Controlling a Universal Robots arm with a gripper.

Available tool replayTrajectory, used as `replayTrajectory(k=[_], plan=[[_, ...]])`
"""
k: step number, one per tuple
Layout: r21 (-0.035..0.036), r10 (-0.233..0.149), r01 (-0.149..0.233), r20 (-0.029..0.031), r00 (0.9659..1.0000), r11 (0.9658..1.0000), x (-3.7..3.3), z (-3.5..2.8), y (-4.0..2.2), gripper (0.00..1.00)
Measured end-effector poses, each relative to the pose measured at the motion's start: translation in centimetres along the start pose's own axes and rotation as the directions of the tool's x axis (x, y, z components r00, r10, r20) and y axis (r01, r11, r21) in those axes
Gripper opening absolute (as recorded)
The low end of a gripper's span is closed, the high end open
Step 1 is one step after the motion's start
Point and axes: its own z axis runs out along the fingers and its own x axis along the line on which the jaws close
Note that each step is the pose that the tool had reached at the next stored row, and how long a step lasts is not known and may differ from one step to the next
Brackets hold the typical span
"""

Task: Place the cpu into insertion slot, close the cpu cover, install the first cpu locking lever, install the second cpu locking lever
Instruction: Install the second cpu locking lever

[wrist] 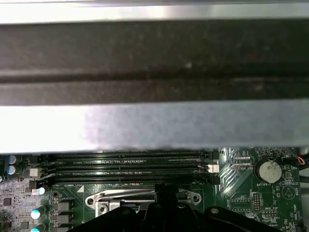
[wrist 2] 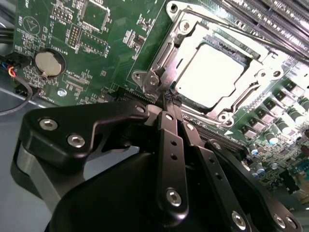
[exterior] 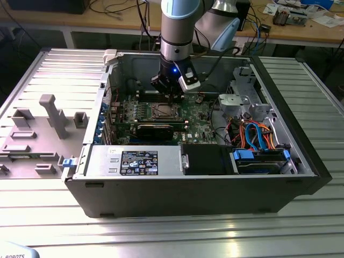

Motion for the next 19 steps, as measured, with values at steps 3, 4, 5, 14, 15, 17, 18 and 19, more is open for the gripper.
replayTrajectory(k=[3, 4, 5, 14, 15, 17, 18, 19], plan=[[0.0000, 0.000, 0.000, 0.0001, 1.0000, 1.0000, 0.00, 0.00, -0.04, 0.11], [0.0000, 0.000, 0.000, 0.0001, 1.0000, 1.0000, -0.01, -0.01, -0.07, 0.11], [0.0000, 0.000, 0.000, 0.0000, 1.0000, 1.0000, 0.00, 0.00, -0.07, 0.11], [-0.0001, 0.000, 0.000, 0.0001, 1.0000, 1.0000, -0.01, -0.02, -0.23, 0.11], [0.0000, 0.000, 0.000, 0.0001, 1.0000, 1.0000, -0.01, -0.02, -0.24, 0.11], [0.0000, 0.000, 0.000, 0.0000, 1.0000, 1.0000, -0.01, -0.02, -0.27, 0.11], [0.0000, 0.000, 0.000, 0.0001, 1.0000, 1.0000, -0.01, -0.02, -0.28, 0.11], [0.0000, 0.000, 0.000, 0.0001, 1.0000, 1.0000, -0.01, -0.03, -0.31, 0.11]])
